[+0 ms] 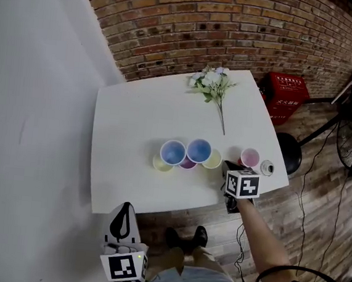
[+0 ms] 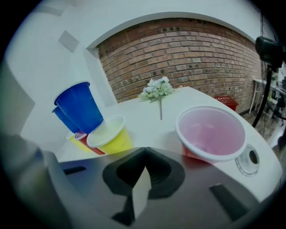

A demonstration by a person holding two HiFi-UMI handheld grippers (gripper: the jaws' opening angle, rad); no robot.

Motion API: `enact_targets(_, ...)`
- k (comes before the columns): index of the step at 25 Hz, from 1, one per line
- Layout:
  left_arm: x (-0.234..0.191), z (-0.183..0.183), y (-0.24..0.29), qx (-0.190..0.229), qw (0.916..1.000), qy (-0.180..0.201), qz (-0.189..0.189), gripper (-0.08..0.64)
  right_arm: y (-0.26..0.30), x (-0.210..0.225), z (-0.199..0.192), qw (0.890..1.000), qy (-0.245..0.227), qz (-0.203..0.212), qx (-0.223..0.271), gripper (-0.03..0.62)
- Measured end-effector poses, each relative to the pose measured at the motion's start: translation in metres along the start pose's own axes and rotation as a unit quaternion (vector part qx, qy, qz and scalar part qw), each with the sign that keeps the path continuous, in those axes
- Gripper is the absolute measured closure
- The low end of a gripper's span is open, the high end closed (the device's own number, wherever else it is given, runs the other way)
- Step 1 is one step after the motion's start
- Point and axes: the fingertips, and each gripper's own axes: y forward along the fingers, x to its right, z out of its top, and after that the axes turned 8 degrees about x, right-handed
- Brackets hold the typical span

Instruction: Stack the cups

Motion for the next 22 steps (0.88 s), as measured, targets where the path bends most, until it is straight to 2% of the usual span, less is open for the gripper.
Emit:
enact_targets(7, -0.001, -0.005, 0.003, -0.008, 1.0, -0.003, 0.0, 0.551, 0.008, -0.005, -0.006, 1.0, 0.013, 0.009, -0.011, 0.586)
enact_targets(16, -0.006, -0.006, 0.003, -0.008, 0.9999, -0.006, 0.005, 0.551, 0.011, -0.016, -0.005, 1.0, 0.007, 0.021, -0.015, 0.586)
enact_targets(22, -0.008, -0.006, 0.002, -0.011, 0.9999, -0.005, 0.006, 0.551, 0.011, -0.013, -0.003, 1.0, 0.016, 0.015, -0.008, 0.586)
